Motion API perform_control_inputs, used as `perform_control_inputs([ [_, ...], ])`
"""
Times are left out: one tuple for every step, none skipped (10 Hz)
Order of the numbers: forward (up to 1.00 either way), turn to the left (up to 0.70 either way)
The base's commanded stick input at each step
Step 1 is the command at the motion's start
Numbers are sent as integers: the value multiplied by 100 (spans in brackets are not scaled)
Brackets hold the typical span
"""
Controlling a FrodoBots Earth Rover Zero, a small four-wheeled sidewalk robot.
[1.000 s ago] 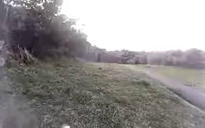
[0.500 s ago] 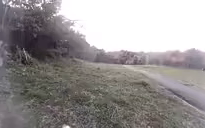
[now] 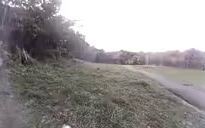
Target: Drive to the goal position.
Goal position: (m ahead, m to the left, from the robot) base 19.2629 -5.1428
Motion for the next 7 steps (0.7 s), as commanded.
perform_control_inputs([
  [0,-70],
  [0,-70],
  [0,-70],
  [0,-70],
  [0,-70],
  [0,-67],
  [0,-59],
])
